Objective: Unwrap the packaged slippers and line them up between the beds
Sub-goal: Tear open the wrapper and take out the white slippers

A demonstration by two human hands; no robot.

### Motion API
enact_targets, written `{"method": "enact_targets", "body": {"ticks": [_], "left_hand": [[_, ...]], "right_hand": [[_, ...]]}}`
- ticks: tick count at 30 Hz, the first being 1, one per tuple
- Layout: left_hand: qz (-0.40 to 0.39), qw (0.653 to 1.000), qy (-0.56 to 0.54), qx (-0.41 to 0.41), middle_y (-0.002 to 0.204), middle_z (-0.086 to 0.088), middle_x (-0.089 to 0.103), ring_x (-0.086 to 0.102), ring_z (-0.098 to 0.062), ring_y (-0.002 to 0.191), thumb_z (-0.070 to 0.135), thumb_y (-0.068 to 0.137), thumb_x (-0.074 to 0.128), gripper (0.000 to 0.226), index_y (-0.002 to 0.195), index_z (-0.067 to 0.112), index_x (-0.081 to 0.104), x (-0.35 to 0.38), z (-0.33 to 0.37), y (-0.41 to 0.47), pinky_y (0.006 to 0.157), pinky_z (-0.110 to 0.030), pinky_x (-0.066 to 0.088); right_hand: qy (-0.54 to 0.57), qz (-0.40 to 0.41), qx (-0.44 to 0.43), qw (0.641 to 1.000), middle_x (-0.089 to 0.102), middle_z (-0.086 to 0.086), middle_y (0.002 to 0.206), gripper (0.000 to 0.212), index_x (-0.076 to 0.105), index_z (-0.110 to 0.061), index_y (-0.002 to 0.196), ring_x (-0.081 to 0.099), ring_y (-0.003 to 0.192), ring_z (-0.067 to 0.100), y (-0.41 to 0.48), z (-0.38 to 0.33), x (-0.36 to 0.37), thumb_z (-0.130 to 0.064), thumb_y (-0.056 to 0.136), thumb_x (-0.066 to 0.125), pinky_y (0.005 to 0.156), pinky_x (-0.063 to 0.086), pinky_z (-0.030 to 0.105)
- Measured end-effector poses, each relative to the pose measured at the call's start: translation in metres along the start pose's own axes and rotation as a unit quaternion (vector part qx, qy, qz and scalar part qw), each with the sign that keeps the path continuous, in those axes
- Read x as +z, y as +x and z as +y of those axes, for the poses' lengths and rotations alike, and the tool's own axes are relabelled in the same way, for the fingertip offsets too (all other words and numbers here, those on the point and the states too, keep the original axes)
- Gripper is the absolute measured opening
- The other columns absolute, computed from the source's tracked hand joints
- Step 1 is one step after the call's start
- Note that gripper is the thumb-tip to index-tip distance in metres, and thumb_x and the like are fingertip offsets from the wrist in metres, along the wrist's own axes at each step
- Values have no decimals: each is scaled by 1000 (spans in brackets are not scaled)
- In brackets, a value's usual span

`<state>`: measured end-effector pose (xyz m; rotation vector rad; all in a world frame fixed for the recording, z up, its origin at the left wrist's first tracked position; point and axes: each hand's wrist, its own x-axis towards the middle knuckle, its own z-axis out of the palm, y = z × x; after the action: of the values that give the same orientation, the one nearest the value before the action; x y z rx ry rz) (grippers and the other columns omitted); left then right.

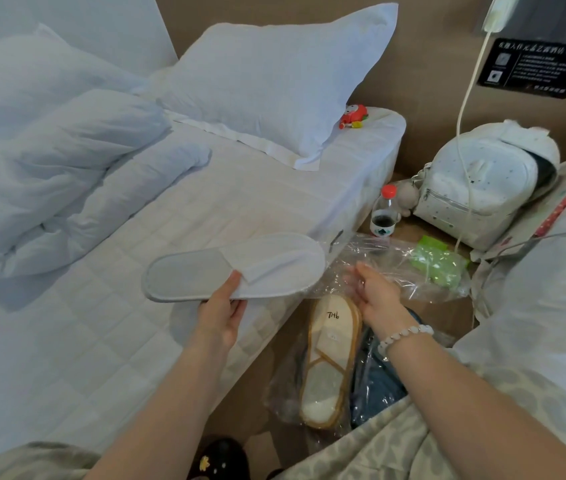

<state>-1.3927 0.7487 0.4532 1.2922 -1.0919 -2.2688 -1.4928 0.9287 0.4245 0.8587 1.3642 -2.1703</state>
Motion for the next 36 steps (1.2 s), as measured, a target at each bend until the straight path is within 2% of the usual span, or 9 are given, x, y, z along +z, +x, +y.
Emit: {"method": "enact_targets", "body": {"ticks": [5, 12, 21, 25, 26, 28, 30, 33, 36], "left_hand": [[3, 1000, 13, -7, 133, -7, 56, 54, -14, 107, 14, 90, 60, 46, 134, 8, 49, -5, -2, 0, 87, -25, 43], [14, 1000, 13, -6, 135, -6, 54, 55, -12, 103, 13, 91, 59, 47, 136, 9, 47, -9, -8, 6, 85, -24, 42], [-36, 992, 123, -14, 117, -5, 59, 56, -22, 107, 2, 89, 58, 32, 118, 12, 50, -9, -30, -1, 87, -31, 42], [-30, 989, 143, -17, 109, -2, 61, 58, -20, 99, 3, 89, 59, 27, 113, 12, 50, -14, -32, 4, 83, -31, 44], [-26, 989, 143, -20, 106, -1, 62, 59, -19, 96, 3, 89, 59, 24, 110, 12, 51, -16, -33, 5, 83, -31, 44], [-19, 990, 135, -22, 103, 0, 62, 59, -18, 95, 2, 88, 59, 24, 109, 12, 52, -20, -33, 7, 84, -32, 44], [-14, 991, 134, -21, 101, 2, 63, 58, -20, 99, 2, 89, 59, 25, 111, 11, 52, -22, -33, 8, 84, -31, 43], [-12, 991, 131, -18, 102, 2, 63, 58, -20, 100, 2, 89, 58, 28, 113, 12, 51, -23, -31, 11, 81, -31, 45], [-7, 994, 111, -13, 115, -2, 62, 60, -19, 101, 4, 88, 60, 34, 120, 12, 52, -20, -24, 16, 83, -31, 46]], "right_hand": [[8, -105, 18, 994, 64, 5, 101, 16, 61, -17, 96, 62, 96, 21, -10, 1, 6, -29, 87, 65, 90, 52, 35], [58, -19, 16, 998, 59, 2, 77, 17, 60, -12, 101, 59, 47, 9, 28, -21, -1, -2, 90, 53, 34, 42, 16], [37, 120, 31, 992, 50, -4, 68, 17, 59, -20, 77, 39, 51, 7, 93, -33, -40, -15, 90, 49, 46, 37, 17], [109, 98, 8, 989, 53, -8, 55, 22, 64, -14, 109, 38, 47, 3, 110, -27, -45, -13, 95, 47, 51, 36, 15], [114, 64, 2, 991, 59, -9, 58, 32, 55, -8, 126, 45, 52, 3, 114, -28, -46, -15, 96, 46, 56, 39, 15], [112, 10, 21, 993, 66, 1, 111, 58, 32, -9, 145, 59, 100, 10, 116, -26, -45, -32, 95, 51, 86, 48, 26], [76, -6, 84, 994, 34, 12, 148, 83, 21, -16, 149, 36, 135, 27, 110, -17, -40, -51, 84, 61, 108, 34, 47], [-50, -56, 163, 984, 29, 16, 150, 108, 21, -17, 149, 33, 136, 31, 94, 9, -26, -65, 64, 67, 105, 36, 52], [-159, -164, 189, 955, 53, 10, 128, 78, 45, -15, 131, 51, 116, 26, 68, 15, -4, -64, 73, 61, 95, 46, 45]]}}
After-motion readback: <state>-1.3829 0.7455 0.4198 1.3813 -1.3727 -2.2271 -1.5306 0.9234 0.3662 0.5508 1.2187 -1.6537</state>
